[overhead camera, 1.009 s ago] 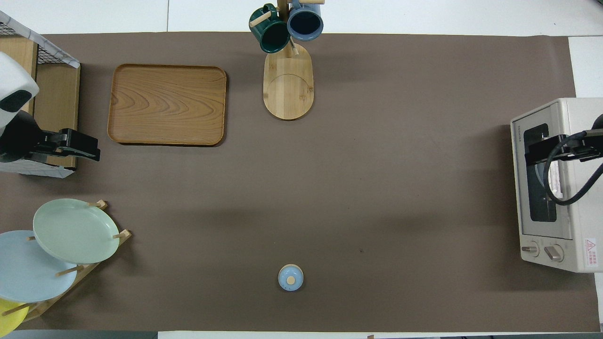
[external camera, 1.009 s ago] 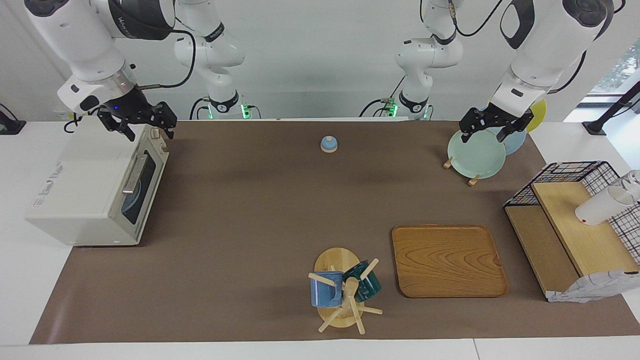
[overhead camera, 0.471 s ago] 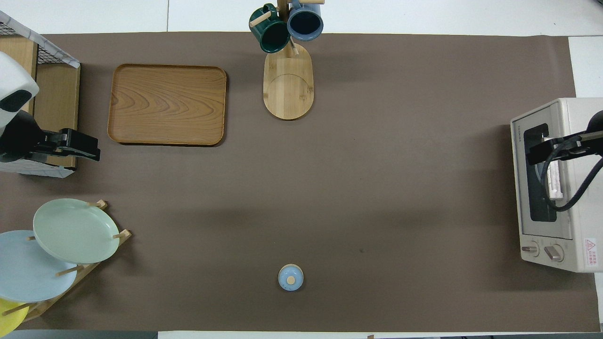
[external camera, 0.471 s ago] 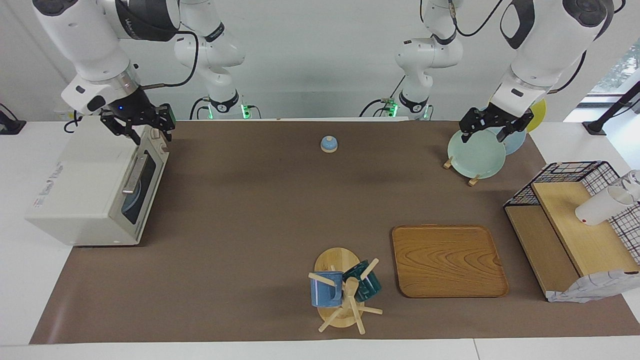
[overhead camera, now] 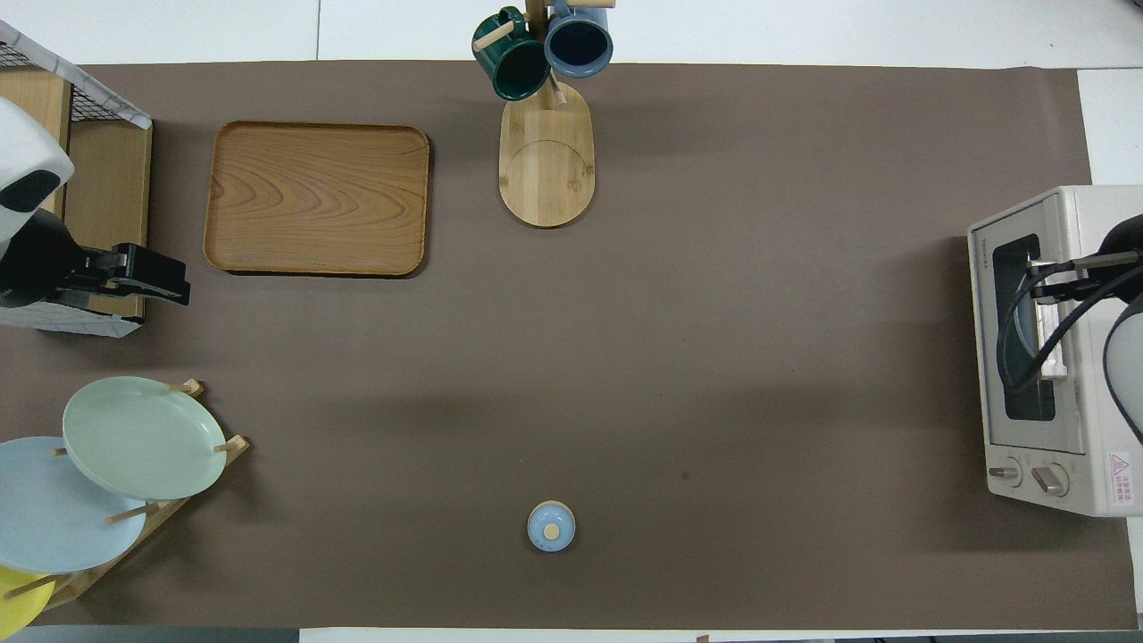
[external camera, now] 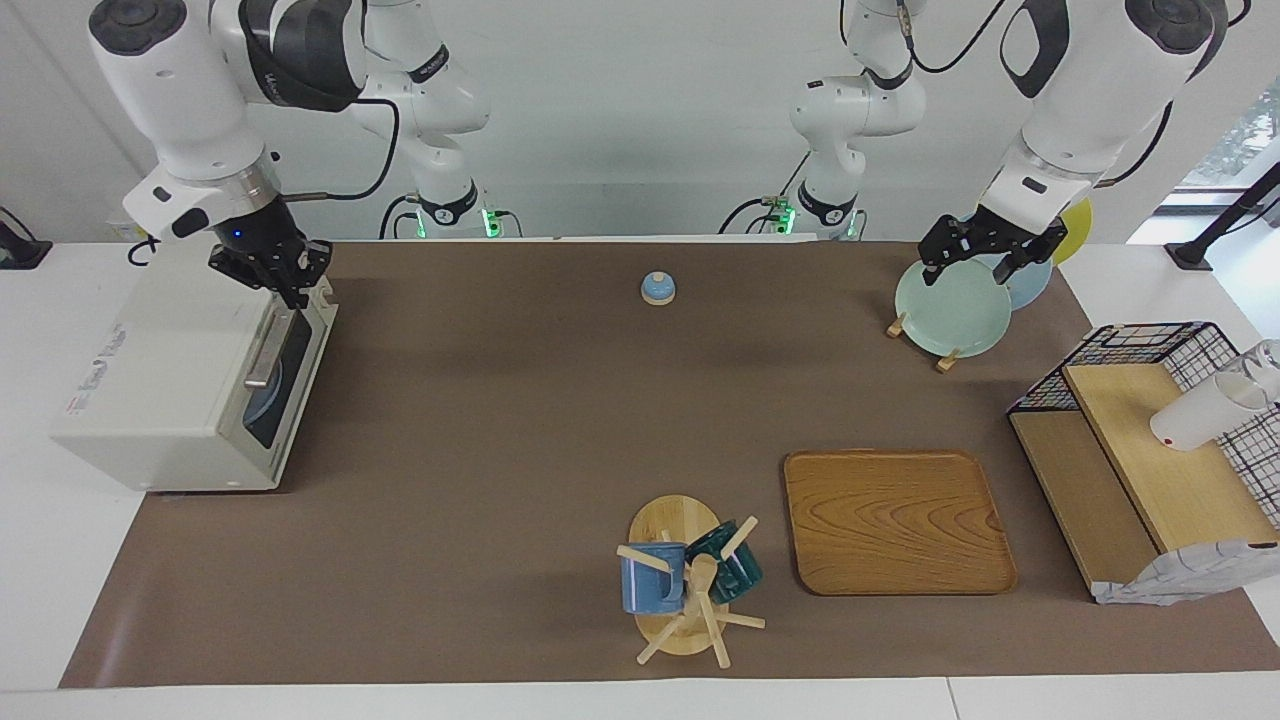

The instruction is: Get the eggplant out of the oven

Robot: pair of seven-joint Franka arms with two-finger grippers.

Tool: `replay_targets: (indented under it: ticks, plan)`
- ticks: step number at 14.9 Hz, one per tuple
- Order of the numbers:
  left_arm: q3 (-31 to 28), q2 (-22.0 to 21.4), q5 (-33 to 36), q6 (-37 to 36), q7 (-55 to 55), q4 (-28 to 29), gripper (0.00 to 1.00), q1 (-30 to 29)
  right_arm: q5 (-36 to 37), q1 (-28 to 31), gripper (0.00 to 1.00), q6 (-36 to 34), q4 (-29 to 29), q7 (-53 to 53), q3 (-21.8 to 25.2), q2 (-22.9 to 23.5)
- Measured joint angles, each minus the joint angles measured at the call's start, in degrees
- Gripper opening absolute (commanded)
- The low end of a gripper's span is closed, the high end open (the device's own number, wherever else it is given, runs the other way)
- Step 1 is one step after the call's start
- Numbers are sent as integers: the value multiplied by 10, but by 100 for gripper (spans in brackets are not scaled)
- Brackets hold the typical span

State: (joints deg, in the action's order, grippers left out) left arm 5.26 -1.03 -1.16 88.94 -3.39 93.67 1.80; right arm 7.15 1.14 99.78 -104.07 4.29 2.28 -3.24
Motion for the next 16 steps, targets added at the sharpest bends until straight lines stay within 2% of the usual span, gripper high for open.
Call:
replay_targets:
  ticks: [7, 12, 16]
  plan:
    - [0, 0, 0, 0, 0, 0, 100, 0, 46, 26, 0, 71, -72, -3, 1, 2]
    - [0, 0, 0, 0, 0, 0, 100, 0, 51, 42, 0, 76, -93, 20, 2, 1]
    - [0, 0, 0, 0, 0, 0, 100, 0, 51, 48, 0, 105, -123, 20, 2, 1]
